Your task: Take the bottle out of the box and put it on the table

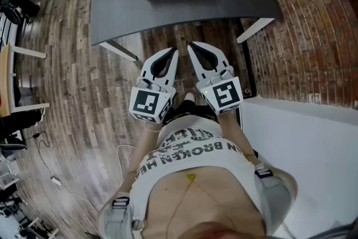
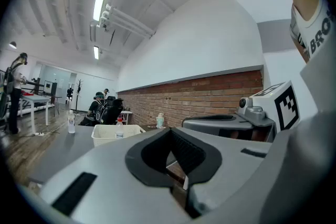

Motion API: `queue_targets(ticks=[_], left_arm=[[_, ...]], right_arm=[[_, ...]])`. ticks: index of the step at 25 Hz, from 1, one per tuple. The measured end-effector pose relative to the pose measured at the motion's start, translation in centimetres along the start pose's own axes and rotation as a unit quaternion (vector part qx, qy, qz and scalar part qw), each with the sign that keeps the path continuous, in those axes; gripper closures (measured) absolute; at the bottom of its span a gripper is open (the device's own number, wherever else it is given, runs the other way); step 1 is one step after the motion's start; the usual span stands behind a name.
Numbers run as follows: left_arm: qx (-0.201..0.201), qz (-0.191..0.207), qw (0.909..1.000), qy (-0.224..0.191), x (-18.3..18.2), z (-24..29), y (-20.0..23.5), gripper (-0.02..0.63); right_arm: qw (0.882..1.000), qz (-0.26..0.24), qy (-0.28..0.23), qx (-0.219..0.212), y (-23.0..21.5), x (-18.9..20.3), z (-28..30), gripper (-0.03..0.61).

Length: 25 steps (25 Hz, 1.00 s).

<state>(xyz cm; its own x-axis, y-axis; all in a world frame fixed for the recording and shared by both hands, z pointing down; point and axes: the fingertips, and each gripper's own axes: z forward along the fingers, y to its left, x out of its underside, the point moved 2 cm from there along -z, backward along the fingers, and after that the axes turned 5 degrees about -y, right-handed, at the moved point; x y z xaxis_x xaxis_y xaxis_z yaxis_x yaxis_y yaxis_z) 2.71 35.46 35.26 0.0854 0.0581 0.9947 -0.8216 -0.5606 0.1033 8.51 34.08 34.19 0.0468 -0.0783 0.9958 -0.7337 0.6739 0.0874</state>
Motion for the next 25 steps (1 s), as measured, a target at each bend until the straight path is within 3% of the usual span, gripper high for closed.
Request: queue_targets(ticks=[6,16,20,25], left_arm=[[-0.008,-0.002,0.9999,-0.010,0.4,1.4,-0.3,0.606],[-0.021,0.002,0.9997,-0.013,0.0,3.6,1.6,0.606],[-0.016,0.000,0.9998,-0.010,0.3,5.5,3.9,0.607],[0.012,-0.001,0.9999,-0.010,0.3,9.0,7.2,0.606]], right_arm=[[0.999,0.030,-0.030,-0.015,-1.5,-0.2,-0.2,0.571],[0.997,0.036,-0.050,-0.041,-3.4,-0.2,2.1,0.569],[0.998,0.031,-0.049,-0.036,-4.6,0.0,4.6,0.569],[0.999,0.031,-0.036,-0.001,-7.1,1.4,8.5,0.569]])
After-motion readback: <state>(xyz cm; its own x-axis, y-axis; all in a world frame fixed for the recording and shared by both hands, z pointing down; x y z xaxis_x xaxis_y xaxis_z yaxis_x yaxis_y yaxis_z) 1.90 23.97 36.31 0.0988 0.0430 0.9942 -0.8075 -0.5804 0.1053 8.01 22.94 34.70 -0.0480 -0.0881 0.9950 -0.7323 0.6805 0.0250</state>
